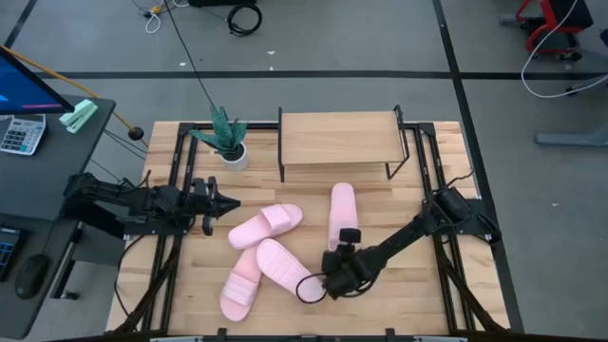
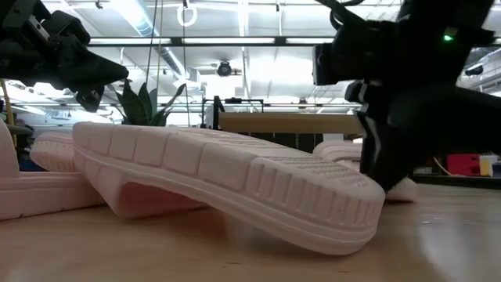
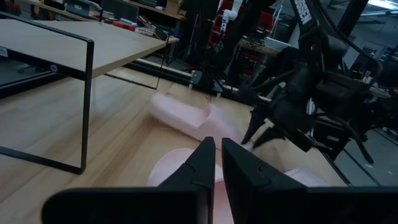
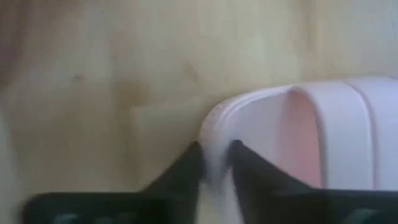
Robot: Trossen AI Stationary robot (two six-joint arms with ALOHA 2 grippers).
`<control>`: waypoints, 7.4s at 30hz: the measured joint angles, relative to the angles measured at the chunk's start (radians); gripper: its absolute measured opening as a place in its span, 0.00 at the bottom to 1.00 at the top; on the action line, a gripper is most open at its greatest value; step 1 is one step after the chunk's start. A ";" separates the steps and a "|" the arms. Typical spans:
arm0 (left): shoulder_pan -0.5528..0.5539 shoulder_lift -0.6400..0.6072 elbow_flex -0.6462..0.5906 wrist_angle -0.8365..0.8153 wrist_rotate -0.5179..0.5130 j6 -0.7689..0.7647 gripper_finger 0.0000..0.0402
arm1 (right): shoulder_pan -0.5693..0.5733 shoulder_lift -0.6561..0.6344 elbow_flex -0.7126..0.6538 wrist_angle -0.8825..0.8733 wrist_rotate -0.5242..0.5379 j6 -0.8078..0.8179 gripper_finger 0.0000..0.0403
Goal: Pick and place slides into the shelf
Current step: Put the pink slipper on the shelf
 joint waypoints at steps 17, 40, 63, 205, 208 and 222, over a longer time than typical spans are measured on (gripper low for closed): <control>0.000 0.000 0.000 0.000 0.000 0.001 0.06 | -0.036 -0.366 -0.002 -0.164 -0.093 0.066 0.06; 0.000 0.000 0.000 0.000 0.000 -0.051 0.07 | -0.017 -0.588 0.611 -0.463 -0.118 -0.082 0.05; 0.001 0.000 0.000 0.008 0.000 -0.045 0.07 | -0.313 -0.576 0.739 -0.697 0.038 -0.359 0.05; -0.114 0.782 1.067 -0.984 0.200 -0.585 0.21 | -0.072 -0.901 -0.364 0.265 -0.379 0.482 0.44; -0.142 0.811 1.067 -0.982 0.198 -0.617 0.18 | -0.030 -0.901 -0.394 0.292 -0.365 0.535 0.44; -0.241 1.142 1.067 -0.938 0.180 -0.856 0.14 | 0.148 -0.901 -0.420 0.291 -0.258 0.637 0.44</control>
